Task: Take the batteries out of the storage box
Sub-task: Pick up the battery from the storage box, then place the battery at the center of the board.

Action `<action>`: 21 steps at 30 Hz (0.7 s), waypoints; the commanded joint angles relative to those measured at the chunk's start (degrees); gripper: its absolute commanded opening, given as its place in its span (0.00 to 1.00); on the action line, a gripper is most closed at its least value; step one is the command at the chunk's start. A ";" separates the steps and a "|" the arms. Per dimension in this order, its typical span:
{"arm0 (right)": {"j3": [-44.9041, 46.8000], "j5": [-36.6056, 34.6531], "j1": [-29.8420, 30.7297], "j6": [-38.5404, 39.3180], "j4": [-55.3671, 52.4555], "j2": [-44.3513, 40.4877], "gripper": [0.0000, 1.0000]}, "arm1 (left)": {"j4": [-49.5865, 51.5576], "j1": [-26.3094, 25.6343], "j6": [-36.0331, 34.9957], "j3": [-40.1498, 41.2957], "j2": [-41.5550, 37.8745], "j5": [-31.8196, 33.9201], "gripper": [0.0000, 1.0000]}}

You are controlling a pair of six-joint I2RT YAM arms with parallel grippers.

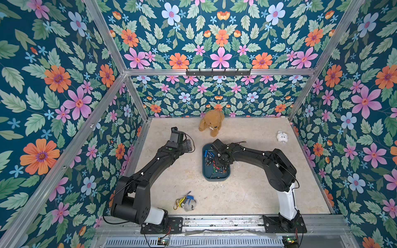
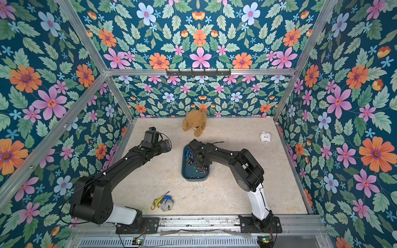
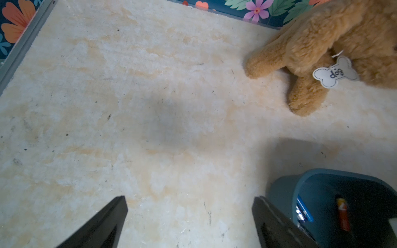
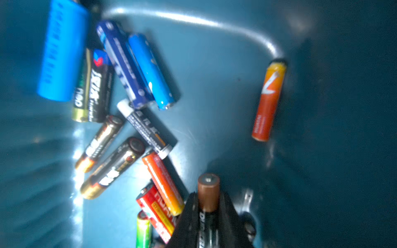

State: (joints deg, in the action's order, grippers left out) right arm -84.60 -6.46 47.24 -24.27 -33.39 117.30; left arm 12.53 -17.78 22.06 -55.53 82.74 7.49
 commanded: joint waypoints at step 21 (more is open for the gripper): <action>4.20 -0.76 -11.23 3.88 -3.51 -16.02 0.17 | 10.19 -12.19 5.40 -11.05 1.50 4.75 0.95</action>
State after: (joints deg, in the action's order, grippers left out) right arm -82.72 -7.46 37.76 -22.31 -37.58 102.63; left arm 22.02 -28.56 26.68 -65.67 82.96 10.46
